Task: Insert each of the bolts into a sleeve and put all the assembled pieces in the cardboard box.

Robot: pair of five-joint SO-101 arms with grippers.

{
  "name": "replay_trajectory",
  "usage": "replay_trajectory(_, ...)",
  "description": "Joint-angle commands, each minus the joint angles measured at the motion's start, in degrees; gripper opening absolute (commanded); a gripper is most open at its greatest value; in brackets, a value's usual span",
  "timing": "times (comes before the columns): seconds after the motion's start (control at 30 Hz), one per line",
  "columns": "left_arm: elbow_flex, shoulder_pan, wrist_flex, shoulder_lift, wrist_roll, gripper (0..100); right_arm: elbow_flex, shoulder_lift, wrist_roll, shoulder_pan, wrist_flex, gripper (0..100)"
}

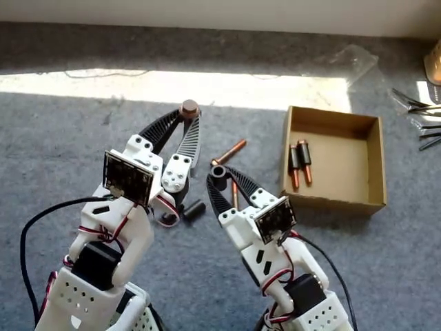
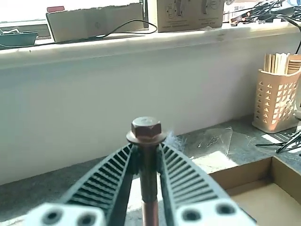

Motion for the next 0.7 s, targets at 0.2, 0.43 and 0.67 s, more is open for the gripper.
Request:
replay_trajectory(0.2,-0.66,-2.77,-1.58,-1.10,18.90,0,8.40,-0.66,-0.62,0.75,0.22,0.5)
replay_trajectory(0.43,0.40,-2.24,-1.67,-1.10,17.32,0,8.40,-0.66,-9.23,0.75,-0.04,0.5)
replay_trajectory(0.67,1.19,2.77,-1.76,-1.10,11.52,0,8.40,-0.75,-9.67,0.40,-0.04,0.5)
